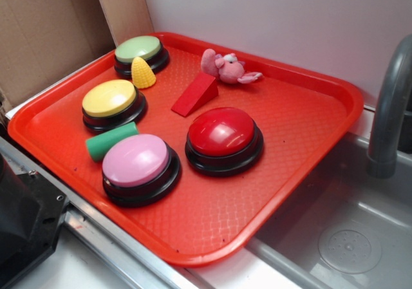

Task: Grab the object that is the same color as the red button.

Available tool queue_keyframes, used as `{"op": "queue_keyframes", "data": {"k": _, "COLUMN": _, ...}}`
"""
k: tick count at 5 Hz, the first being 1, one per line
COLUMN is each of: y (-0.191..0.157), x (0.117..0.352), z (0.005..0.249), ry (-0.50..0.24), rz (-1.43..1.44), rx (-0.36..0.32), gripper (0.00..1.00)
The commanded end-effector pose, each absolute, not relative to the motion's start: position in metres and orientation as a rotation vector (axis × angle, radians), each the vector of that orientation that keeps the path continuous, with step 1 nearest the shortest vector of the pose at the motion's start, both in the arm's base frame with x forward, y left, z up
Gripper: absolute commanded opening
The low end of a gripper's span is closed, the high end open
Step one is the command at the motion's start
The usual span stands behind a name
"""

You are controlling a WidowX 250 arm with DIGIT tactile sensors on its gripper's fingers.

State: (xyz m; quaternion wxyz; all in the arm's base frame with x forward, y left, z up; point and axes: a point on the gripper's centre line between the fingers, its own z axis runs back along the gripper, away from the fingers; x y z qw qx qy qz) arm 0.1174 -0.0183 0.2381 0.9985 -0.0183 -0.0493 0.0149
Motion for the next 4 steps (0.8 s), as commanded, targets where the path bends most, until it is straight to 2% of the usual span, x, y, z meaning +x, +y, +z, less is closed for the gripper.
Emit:
{"op": "queue_keyframes", "data": {"k": 1, "y": -0.018, "x": 0.117, "z": 0.238, "ry": -0.099, "rz": 0.030, "rx": -0.037, "gripper": 1.00}}
{"op": "queue_keyframes", "data": {"k": 2, "y": -0.011, "x": 0.137, "z": 0.229, "ry": -0.090, "rz": 0.046, "rx": -0.079, "gripper": 1.00}}
{"op": "queue_keyframes", "data": {"k": 3, "y": -0.009, "x": 0.177, "z": 0.209, "ry": -0.190, "rz": 0.043, "rx": -0.068, "gripper": 1.00}}
{"op": "queue_keyframes", "data": {"k": 4, "y": -0.005, "x": 0.217, "z": 0.189, "ry": -0.232, "rz": 0.152, "rx": -0.051, "gripper": 1.00}}
